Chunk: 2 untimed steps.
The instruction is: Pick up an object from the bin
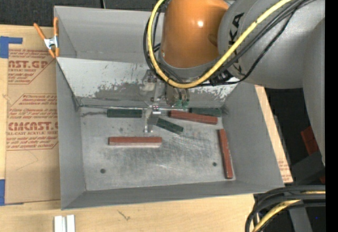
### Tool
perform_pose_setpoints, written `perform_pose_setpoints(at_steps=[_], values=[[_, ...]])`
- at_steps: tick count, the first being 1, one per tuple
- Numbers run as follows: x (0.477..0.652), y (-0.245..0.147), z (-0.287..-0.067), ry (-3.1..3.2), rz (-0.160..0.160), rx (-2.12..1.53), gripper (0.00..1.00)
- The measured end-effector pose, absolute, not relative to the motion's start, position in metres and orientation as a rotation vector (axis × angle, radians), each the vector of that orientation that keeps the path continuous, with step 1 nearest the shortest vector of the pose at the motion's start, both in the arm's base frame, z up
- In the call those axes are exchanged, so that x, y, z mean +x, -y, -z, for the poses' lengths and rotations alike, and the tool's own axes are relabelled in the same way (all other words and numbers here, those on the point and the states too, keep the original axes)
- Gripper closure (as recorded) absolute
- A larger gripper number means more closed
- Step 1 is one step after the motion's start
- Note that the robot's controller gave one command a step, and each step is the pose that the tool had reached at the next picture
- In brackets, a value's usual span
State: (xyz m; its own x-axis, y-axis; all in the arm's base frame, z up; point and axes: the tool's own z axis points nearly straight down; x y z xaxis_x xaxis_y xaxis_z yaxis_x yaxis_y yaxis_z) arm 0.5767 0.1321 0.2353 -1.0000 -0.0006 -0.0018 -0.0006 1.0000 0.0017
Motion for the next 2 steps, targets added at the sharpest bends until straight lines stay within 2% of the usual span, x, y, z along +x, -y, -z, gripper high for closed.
perform_pose_setpoints(at_steps=[1, 2], values=[[0.559, -0.119, -0.167, -3.134, -0.003, 0.136, 0.0], [0.524, -0.106, -0.157, -3.14, 0.0, 0.221, 0.0]])
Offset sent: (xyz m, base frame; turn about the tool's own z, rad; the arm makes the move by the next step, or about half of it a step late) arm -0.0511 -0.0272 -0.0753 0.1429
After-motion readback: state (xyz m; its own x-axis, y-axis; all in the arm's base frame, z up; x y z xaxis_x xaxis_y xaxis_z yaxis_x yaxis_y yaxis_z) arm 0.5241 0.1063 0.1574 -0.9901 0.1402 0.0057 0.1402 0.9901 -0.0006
